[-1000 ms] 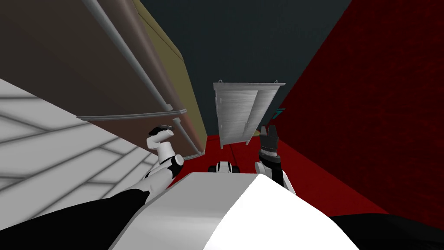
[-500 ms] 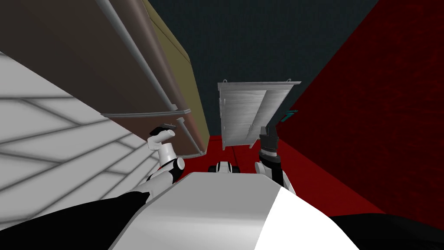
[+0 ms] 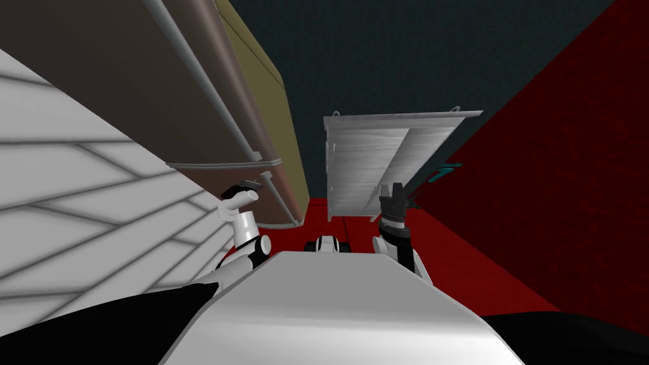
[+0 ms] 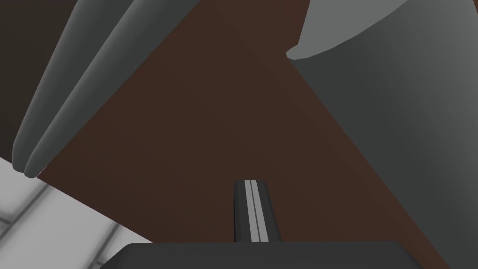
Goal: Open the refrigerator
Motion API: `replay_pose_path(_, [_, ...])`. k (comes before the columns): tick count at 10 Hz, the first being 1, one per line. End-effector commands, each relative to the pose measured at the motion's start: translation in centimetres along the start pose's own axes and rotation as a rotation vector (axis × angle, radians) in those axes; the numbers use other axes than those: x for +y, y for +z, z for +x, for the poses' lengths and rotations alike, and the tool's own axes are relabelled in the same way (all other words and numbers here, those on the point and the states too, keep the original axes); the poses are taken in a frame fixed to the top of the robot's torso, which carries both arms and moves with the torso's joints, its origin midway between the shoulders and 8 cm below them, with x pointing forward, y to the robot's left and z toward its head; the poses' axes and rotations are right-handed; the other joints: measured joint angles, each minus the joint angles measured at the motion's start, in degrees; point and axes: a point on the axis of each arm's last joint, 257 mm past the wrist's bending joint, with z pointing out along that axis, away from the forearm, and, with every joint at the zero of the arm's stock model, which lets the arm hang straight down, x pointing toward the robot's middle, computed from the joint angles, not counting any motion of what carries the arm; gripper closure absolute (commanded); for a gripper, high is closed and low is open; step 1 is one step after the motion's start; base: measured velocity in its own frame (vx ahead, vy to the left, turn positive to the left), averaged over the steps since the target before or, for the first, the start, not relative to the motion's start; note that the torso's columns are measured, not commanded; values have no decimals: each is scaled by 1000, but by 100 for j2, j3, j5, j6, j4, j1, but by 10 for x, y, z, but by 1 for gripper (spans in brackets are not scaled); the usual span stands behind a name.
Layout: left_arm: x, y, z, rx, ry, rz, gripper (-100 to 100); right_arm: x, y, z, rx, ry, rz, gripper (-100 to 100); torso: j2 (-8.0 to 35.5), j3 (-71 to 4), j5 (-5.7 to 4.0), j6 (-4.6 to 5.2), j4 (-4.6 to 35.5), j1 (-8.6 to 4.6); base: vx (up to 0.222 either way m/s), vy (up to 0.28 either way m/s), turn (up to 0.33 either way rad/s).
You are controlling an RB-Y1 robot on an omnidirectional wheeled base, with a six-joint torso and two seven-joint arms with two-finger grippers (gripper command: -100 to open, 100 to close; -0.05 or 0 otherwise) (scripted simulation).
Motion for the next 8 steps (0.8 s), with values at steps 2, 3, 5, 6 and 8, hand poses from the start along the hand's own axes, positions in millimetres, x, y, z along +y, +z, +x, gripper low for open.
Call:
replay_pose_path(2, [20,-18,30,57,11,-41,100,0,0,0,0,0,0,0,-33,-22,-3,6,-10,-6,109,-24,201])
replay_pose_path(3, [47,-26,31,61,12,-102,100,0,0,0,0,0,0,0,-27,-21,-3,14,-10,-10,106,-31,250])
replay_pose_path(5, [36,-31,45,91,16,-76,100,0,0,0,0,0,0,0,-16,-13,-5,12,-6,-12,75,-45,59])
replay_pose_path(6, [58,-42,52,107,17,-128,100,0,0,0,0,0,0,0,0,-3,-3,11,-2,-5,73,-33,261])
replay_pose_path(8, [52,-42,54,114,18,-113,100,0,0,0,0,0,0,0,-16,-12,-1,11,-6,-2,57,-23,78])
